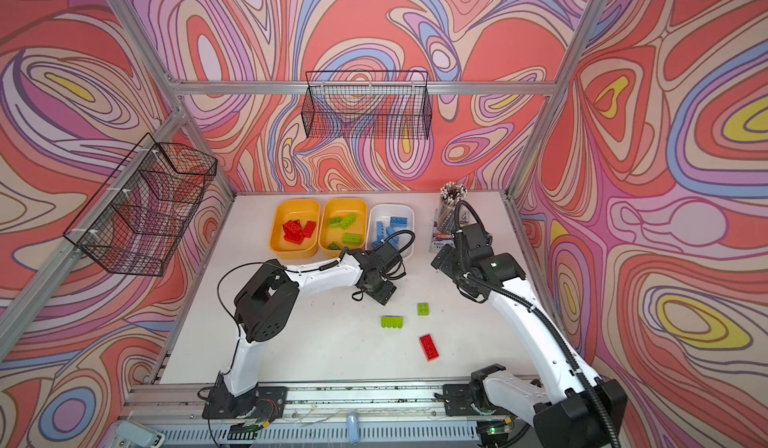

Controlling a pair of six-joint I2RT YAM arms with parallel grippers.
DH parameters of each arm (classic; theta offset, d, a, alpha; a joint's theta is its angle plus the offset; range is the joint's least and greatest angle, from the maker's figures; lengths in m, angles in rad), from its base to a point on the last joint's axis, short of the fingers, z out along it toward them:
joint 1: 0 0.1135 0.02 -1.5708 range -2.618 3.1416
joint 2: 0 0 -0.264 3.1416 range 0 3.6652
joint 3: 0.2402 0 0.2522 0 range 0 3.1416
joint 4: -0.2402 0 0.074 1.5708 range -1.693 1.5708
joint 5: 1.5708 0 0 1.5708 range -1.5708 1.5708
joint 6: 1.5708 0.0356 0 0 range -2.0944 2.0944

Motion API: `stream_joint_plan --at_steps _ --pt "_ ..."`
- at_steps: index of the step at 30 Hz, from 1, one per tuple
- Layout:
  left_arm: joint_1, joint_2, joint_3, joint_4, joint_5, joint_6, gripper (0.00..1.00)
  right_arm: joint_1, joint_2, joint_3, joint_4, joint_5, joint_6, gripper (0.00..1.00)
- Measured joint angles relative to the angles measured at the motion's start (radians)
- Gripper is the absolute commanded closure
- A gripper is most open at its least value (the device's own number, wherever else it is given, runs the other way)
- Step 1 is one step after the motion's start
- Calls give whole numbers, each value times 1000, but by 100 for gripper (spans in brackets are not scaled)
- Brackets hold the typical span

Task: Sort the legos into containers by color
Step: 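Close the left gripper on the red brick and lift it, then carry the red brick into the red-brick yellow tray and release it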

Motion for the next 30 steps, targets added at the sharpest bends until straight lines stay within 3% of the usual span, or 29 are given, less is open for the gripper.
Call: stream_joint_plan --at_steps 14,22,30 --pt "43 -50 -43 -54 -41 -47 39 -1 25 22 28 -4 -24 2" --pt "221 -208 -30 -151 -64 -57 40 -1 173 110 76 -36 -94 2" --pt "462 -286 110 -205 -74 -53 39 0 347 216 141 -97 -139 2"
